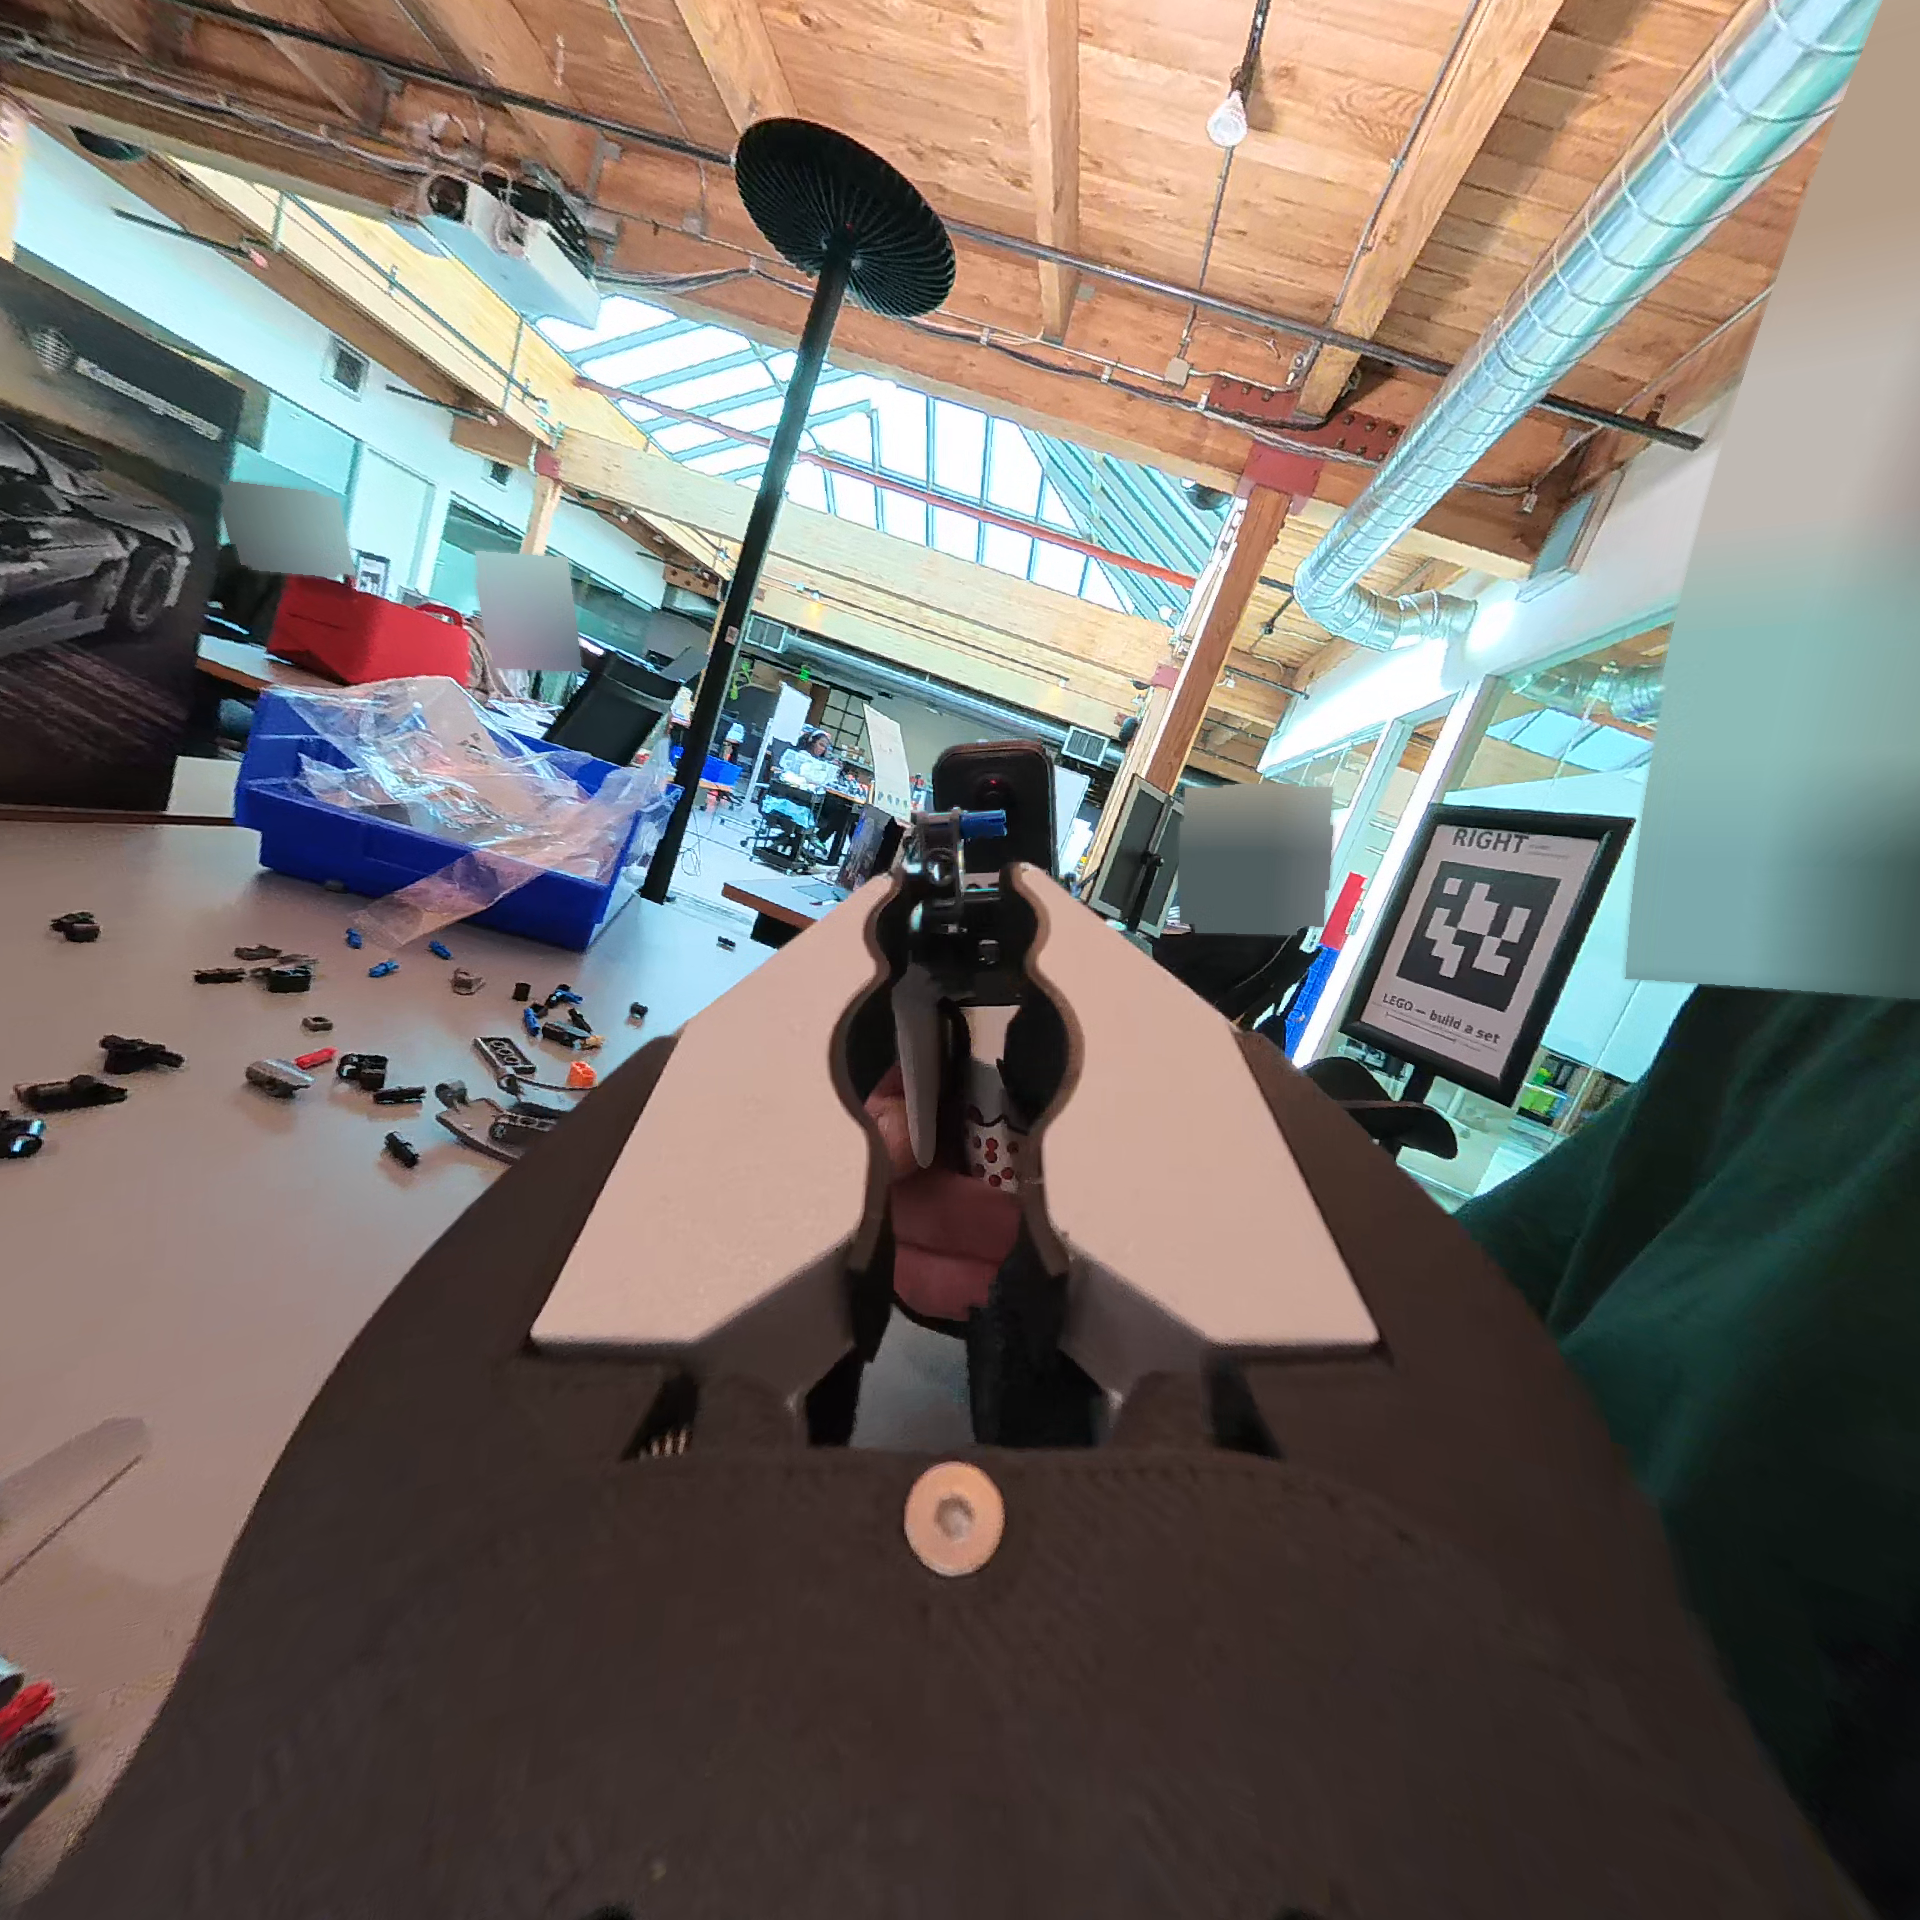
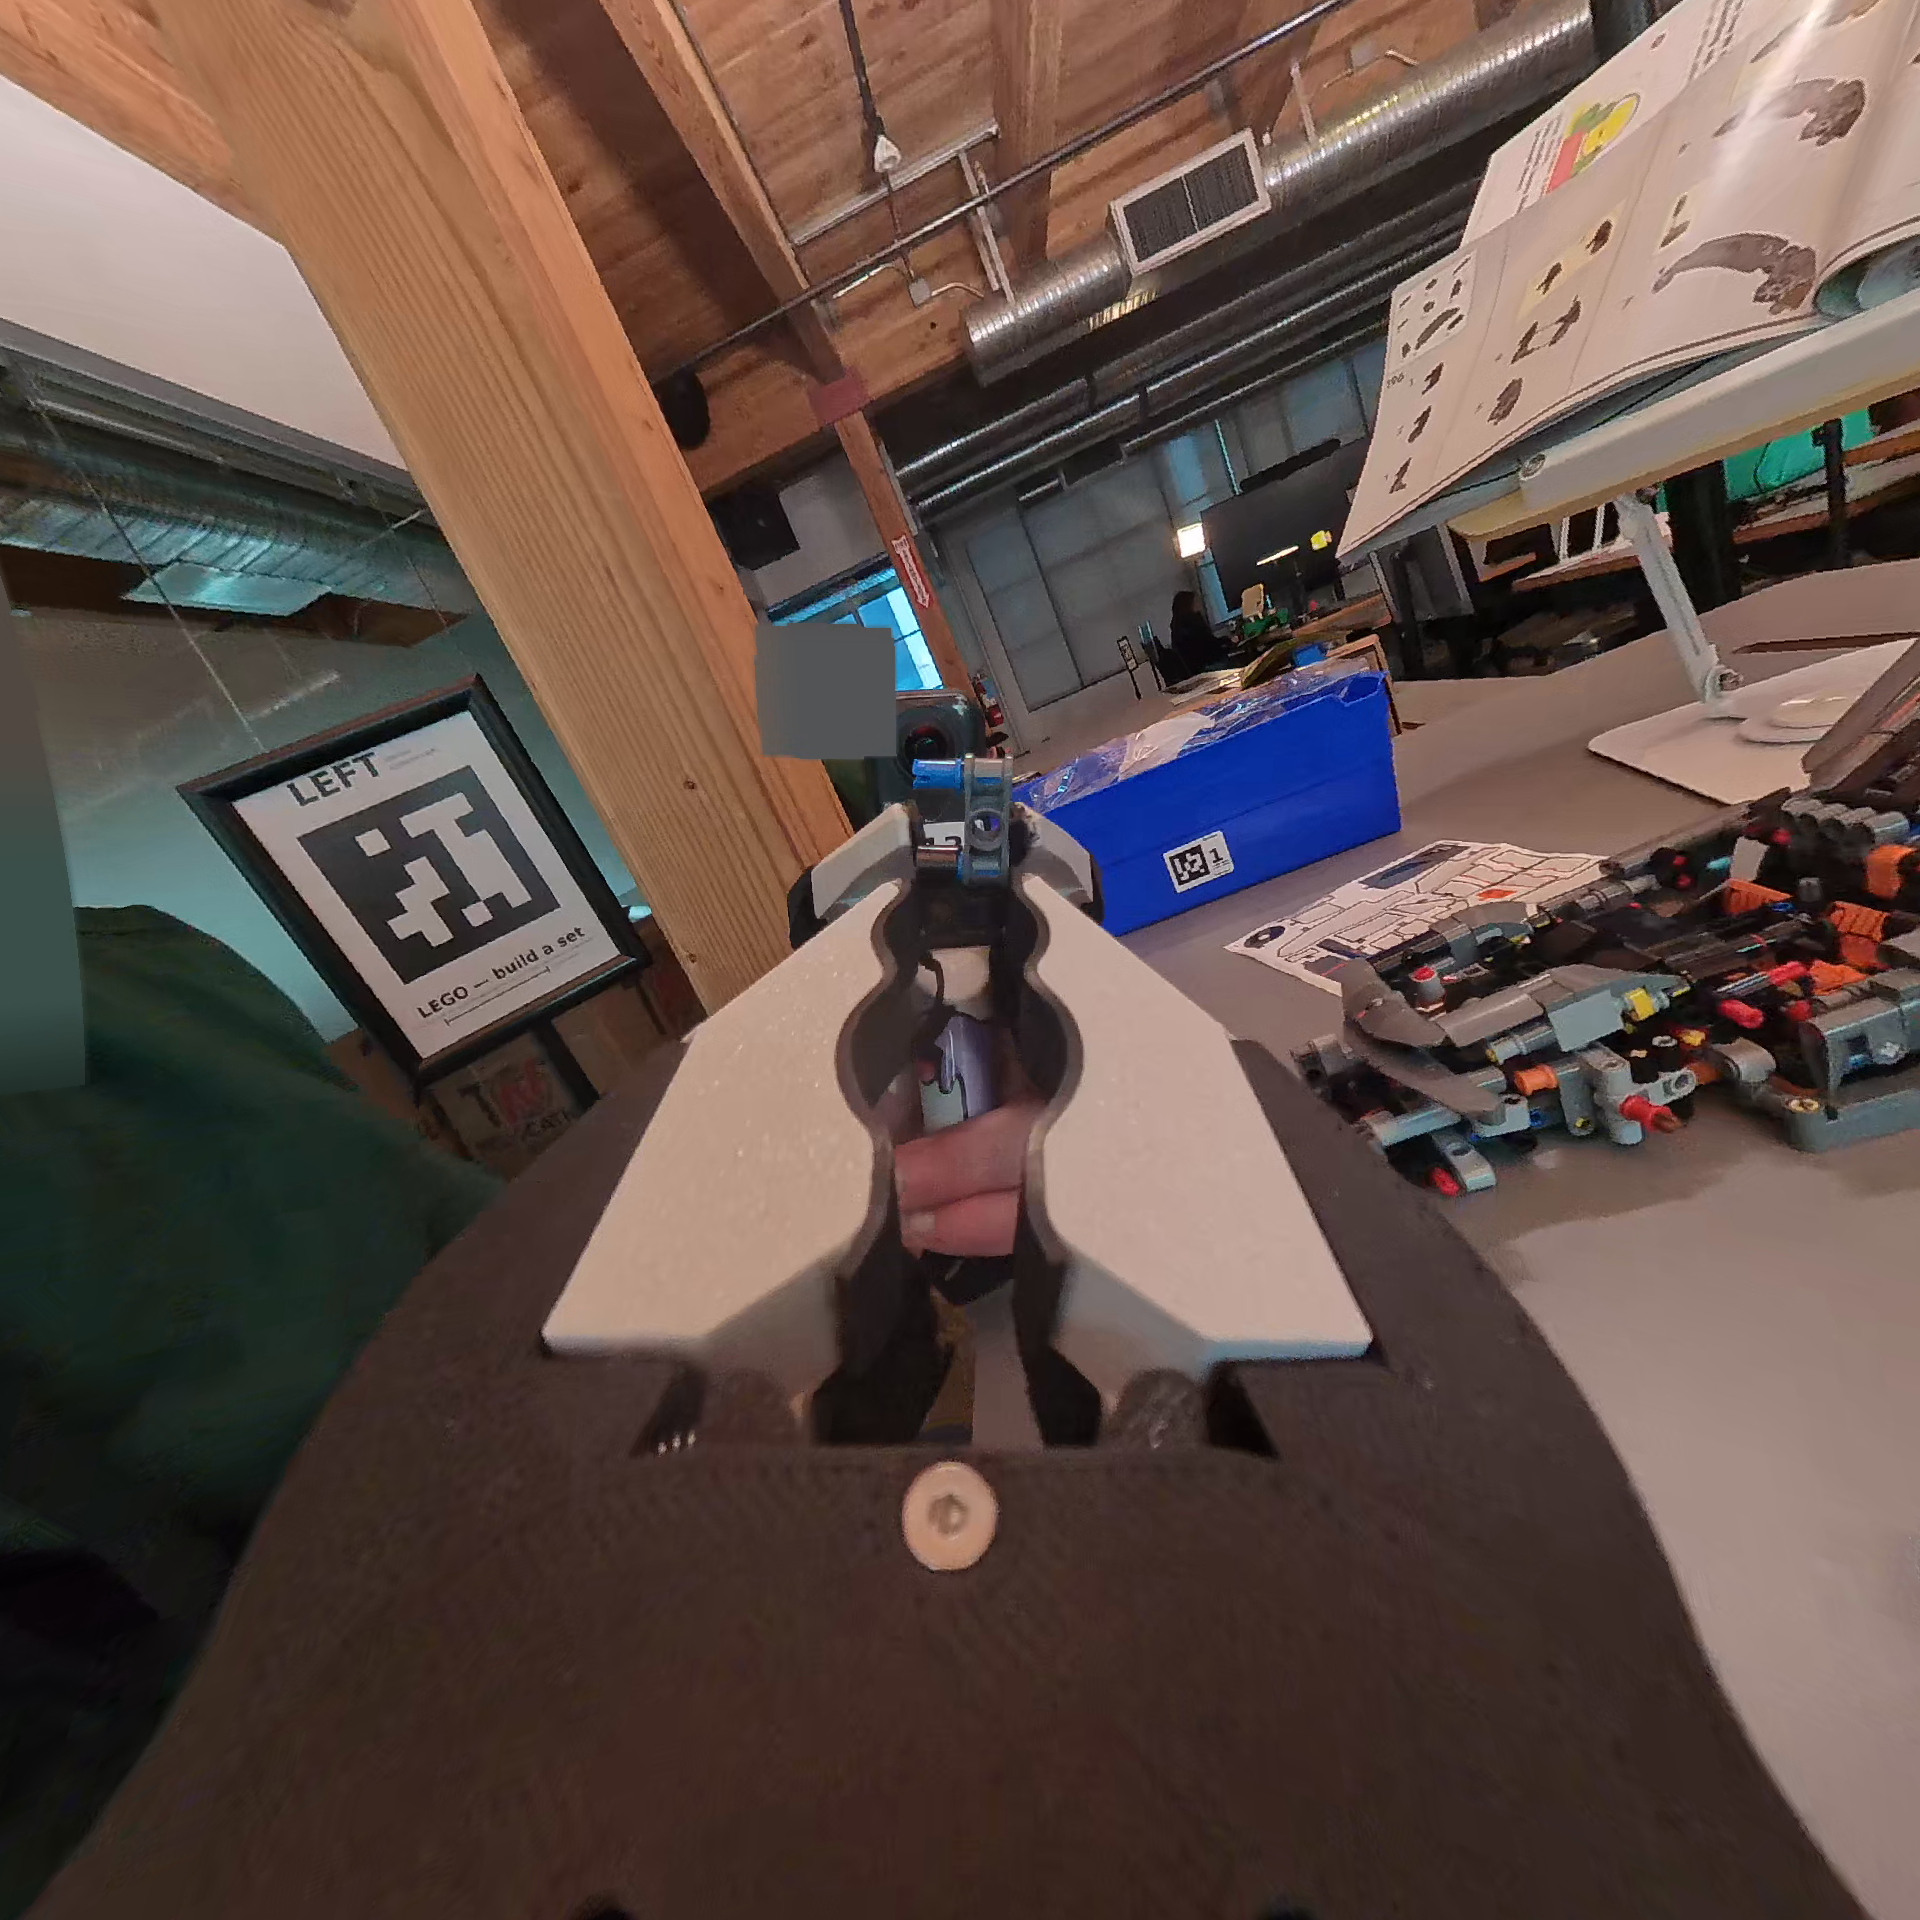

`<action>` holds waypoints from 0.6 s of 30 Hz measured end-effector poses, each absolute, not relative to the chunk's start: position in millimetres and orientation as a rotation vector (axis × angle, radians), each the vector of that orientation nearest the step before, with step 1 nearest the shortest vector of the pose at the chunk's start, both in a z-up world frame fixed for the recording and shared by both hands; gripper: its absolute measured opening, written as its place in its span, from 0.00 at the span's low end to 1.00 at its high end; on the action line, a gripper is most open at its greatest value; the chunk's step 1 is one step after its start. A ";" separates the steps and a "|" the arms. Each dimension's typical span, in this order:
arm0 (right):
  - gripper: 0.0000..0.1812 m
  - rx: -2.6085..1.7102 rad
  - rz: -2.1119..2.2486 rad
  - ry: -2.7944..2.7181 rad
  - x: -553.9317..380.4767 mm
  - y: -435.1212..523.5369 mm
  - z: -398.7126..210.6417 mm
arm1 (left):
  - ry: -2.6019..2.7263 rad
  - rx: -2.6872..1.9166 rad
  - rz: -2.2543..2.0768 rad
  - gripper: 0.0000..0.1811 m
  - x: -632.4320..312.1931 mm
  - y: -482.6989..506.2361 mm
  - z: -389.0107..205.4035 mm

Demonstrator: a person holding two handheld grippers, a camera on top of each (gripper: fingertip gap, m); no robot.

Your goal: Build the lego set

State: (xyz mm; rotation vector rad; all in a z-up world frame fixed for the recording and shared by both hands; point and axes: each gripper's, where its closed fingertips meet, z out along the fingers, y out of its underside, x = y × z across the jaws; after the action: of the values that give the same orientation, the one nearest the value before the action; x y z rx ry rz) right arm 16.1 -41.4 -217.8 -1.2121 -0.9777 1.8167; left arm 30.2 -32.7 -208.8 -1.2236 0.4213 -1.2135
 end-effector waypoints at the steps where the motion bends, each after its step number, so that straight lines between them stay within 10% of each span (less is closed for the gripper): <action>1: 0.08 -1.210 1.822 -0.970 18.7 -43.6 -218.4 | 0.428 -1.223 -1.211 0.09 32.9 -35.0 -209.5; 18: 0.07 -1.274 1.749 -0.945 52.3 -62.8 -240.1 | 0.511 -1.254 -1.252 0.10 78.2 -49.9 -228.8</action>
State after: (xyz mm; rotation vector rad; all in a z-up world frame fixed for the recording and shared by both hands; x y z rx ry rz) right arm 52.3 -62.8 -240.1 -1.2741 -0.9453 1.7491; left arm 78.2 -49.9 -228.8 -1.2535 0.5105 -1.2515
